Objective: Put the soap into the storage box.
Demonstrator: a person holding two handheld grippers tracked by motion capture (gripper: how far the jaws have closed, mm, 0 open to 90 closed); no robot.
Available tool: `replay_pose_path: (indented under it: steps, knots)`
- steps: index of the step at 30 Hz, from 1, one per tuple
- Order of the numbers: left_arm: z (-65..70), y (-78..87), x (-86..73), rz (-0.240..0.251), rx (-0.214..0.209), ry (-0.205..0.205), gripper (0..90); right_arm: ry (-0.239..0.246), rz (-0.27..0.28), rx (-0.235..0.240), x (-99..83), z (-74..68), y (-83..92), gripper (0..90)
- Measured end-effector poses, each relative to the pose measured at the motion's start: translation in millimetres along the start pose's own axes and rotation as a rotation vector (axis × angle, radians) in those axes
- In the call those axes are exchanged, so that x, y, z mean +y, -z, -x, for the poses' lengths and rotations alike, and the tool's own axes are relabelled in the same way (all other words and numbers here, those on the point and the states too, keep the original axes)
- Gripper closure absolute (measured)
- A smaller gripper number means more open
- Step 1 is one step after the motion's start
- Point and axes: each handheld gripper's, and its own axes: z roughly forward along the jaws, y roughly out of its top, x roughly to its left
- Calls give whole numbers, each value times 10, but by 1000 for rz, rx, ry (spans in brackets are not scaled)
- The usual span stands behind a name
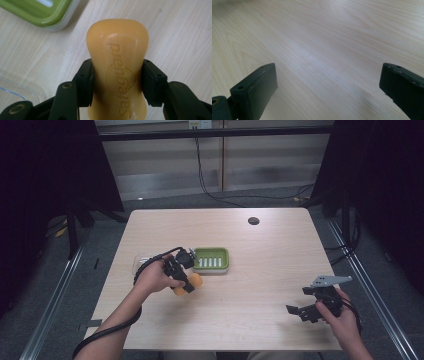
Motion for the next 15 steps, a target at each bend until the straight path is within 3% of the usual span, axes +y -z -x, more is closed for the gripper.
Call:
replay_pose_path:
  steps: [15]
  knots:
    - [-59,120,126,8,-3,-15,498,1,-15,14,12,-29,-29,13]
